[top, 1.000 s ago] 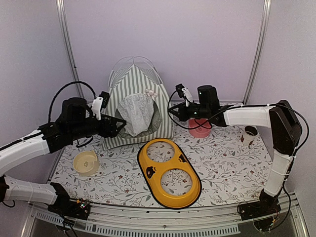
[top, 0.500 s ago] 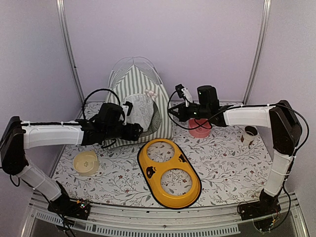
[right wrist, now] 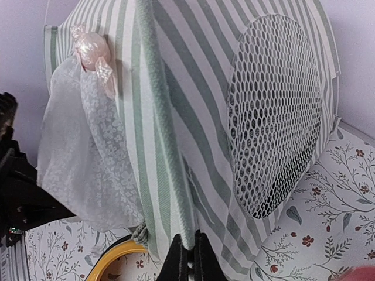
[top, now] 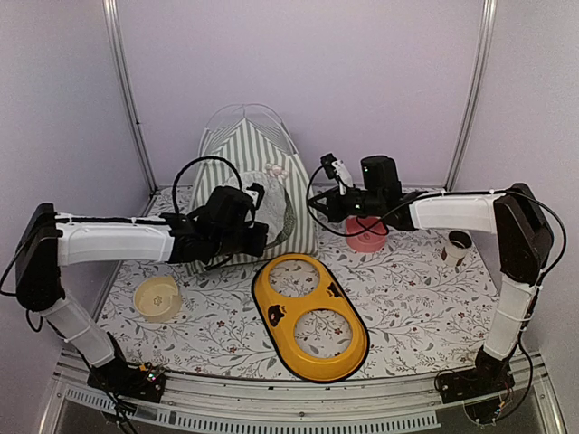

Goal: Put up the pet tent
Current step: Pick up the tent flap from the tent.

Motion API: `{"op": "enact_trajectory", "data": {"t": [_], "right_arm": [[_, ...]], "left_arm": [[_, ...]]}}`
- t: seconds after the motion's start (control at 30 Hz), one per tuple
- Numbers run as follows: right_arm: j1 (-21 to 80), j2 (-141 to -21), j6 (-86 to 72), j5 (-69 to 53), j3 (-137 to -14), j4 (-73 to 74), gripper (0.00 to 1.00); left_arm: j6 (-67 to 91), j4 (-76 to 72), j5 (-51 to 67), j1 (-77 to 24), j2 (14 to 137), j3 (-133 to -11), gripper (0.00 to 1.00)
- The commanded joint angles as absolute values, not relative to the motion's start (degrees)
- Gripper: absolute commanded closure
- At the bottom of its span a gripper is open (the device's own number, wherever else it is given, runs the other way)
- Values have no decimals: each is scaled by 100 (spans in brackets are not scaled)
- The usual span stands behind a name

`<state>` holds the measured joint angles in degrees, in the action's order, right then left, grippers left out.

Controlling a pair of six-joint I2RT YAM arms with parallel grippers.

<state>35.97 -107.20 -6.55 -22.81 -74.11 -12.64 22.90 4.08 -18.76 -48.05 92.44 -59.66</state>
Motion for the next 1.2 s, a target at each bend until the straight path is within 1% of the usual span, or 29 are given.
{"op": "enact_trajectory", "data": {"t": [0.0, 0.23, 0.33, 0.47, 0.73, 0.93, 1.0, 1.03, 1.1, 1.17], "right_arm": [[3597, -10713, -758, -2268, -7586, -904, 100], [3483, -10818, -452, -2285, -7722, -730, 100], [3485, -10866, -330, -2334, -7798, -655, 100], [3481, -10915, -266, -2370, -7856, -599, 100], [3480, -11024, -205, -2421, -7883, -554, 100], [3484, -11083, -139, -2448, -7932, -505, 100], [3480, -11062, -137, -2438, -7936, -493, 100], [3479, -11045, -140, -2435, -7951, -464, 99], [3487, -11010, -153, -2451, -8020, -392, 93], [3482, -10939, -194, -2441, -8098, -307, 80]], "left_arm": [[2089, 986, -2102, -5203, 8416, -6316, 100], [2220, 1651, -2029, -5059, 6932, -6337, 100], [2259, 1746, -1815, -4552, 6553, -6340, 100], [2461, 1665, -1145, -3595, 6271, -6247, 100], [2609, 1012, 438, -2104, 6387, -5870, 100], [2429, 128, 1902, -1210, 6748, -5342, 94], [2395, -78, 2365, -1079, 6968, -5260, 93], [2383, -204, 2594, -1041, 7067, -5208, 94], [2416, -379, 2930, -1012, 7270, -5130, 94], [2529, -573, 3172, -1011, 7387, -5013, 95]]}}
